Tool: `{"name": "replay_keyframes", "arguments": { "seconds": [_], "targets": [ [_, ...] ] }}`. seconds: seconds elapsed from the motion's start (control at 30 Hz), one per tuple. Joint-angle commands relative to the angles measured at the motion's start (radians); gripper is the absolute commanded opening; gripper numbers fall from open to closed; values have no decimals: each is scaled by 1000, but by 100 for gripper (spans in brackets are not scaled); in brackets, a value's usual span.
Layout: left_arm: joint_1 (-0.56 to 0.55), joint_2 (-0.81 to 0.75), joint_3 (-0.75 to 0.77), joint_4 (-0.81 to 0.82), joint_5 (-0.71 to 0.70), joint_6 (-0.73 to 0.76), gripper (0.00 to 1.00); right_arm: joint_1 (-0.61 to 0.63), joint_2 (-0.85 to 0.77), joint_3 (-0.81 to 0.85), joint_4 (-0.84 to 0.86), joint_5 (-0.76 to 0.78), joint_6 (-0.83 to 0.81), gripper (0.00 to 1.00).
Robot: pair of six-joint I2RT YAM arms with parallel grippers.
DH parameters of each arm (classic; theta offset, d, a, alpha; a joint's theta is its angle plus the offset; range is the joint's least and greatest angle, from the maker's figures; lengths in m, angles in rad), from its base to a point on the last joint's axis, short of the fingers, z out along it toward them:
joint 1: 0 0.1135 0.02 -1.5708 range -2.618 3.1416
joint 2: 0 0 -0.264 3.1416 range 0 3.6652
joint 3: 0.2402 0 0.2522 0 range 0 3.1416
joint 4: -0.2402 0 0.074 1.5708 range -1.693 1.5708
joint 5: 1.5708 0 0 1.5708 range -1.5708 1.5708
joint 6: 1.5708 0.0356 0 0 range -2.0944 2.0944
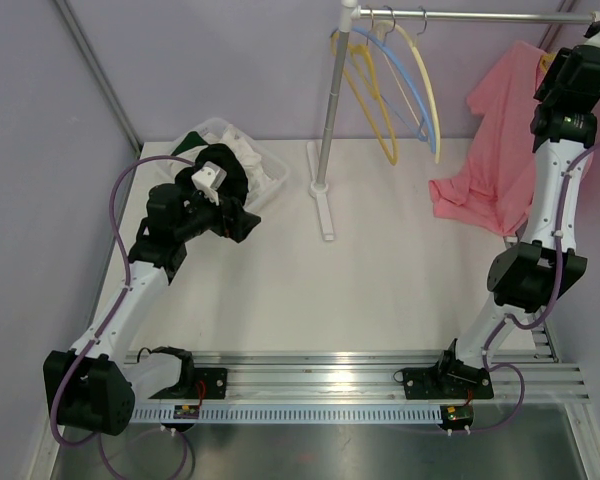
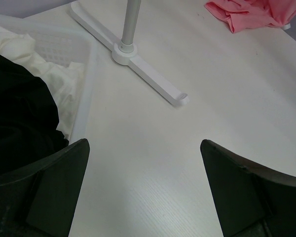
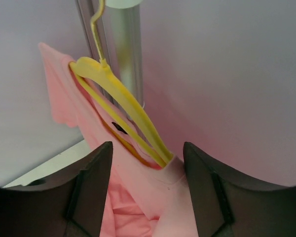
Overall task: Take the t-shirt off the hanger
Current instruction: Grab a hanger with a tshirt on it with the right arm
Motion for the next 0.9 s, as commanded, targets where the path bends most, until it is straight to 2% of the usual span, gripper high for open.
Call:
{"name": "replay_keyframes", "arguments": {
  "seconds": [0.0, 0.03, 0.17, 0.43, 0.47, 0.57, 0.7, 0.87],
  "targets": [
    [-6, -1, 15, 44, -12, 15, 99, -15, -31, -15, 2, -49, 11, 60],
    [-6, -1, 14, 45, -12, 17, 99, -15, -33, -15, 1, -54, 5, 49],
    [-6, -7, 14, 42, -12, 15, 99, -17, -44, -18, -9, -87, 5, 18],
    [-11, -18, 11, 44, -11, 15, 99, -15, -62, -38, 2, -187, 21, 16],
    [-11, -18, 11, 44, -11, 15, 99, -15, -67, -39, 7, -196, 24, 14],
    [-13, -16, 9, 44, -11, 15, 99, -15, -68, -42, 1, -210, 34, 0],
    [-16, -18, 11, 45, -14, 15, 99, -15, -73, -38, -13, -242, 38, 0],
    [-17, -18, 12, 41, -14, 15, 99, -15, -90, -35, -29, -389, 44, 0]
  ]
}}
